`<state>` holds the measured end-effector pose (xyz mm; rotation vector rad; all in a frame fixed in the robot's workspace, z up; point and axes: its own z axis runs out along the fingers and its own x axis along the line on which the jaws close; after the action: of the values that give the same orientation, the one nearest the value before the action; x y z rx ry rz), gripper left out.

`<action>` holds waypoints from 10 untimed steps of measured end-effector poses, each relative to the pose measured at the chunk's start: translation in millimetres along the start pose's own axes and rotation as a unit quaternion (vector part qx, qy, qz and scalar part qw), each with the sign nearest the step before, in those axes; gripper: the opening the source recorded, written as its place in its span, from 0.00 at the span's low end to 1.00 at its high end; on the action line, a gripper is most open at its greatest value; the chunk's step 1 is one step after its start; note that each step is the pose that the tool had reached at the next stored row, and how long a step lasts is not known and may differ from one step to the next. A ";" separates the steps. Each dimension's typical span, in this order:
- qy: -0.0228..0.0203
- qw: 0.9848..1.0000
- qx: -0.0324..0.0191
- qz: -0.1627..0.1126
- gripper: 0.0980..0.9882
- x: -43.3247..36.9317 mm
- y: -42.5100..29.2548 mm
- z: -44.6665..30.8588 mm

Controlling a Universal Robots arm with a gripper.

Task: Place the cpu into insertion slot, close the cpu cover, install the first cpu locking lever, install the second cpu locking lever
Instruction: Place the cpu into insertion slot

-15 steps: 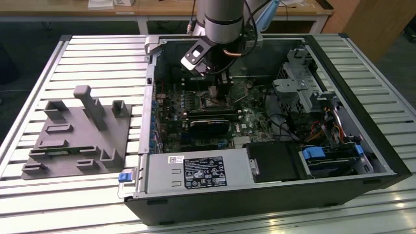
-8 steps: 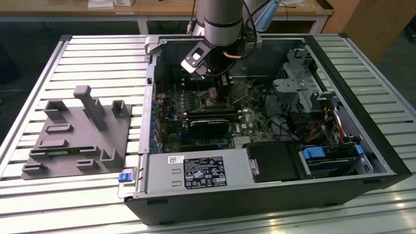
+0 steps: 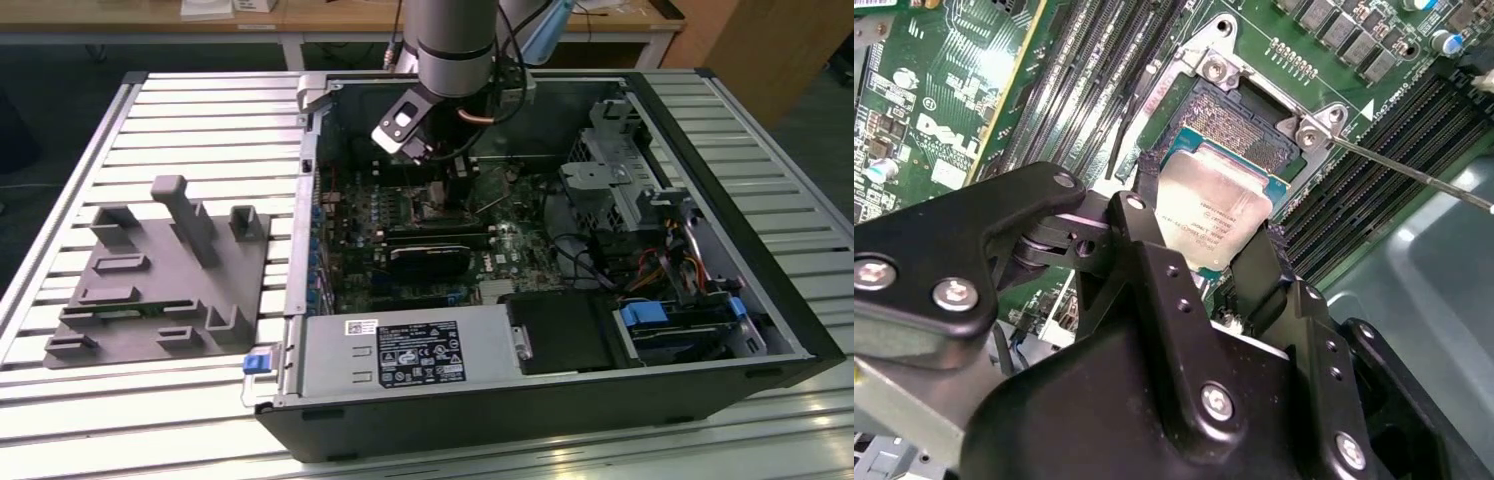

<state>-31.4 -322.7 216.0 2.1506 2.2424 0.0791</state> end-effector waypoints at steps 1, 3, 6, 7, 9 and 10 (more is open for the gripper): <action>0.000 1.000 0.000 0.000 0.50 0.0 0.0 0.1; 0.000 1.000 -0.001 0.000 0.50 0.1 -0.2 1.0; -0.002 1.000 -0.004 0.000 0.50 0.0 -0.8 2.7; -0.002 1.000 -0.005 0.000 0.50 0.0 -1.2 3.3; -0.002 1.000 -0.007 0.000 0.50 0.1 -2.8 4.3; -0.002 1.000 -0.008 0.000 0.50 0.1 -4.3 4.8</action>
<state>-35.5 -322.7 211.0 2.1400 2.2319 0.0917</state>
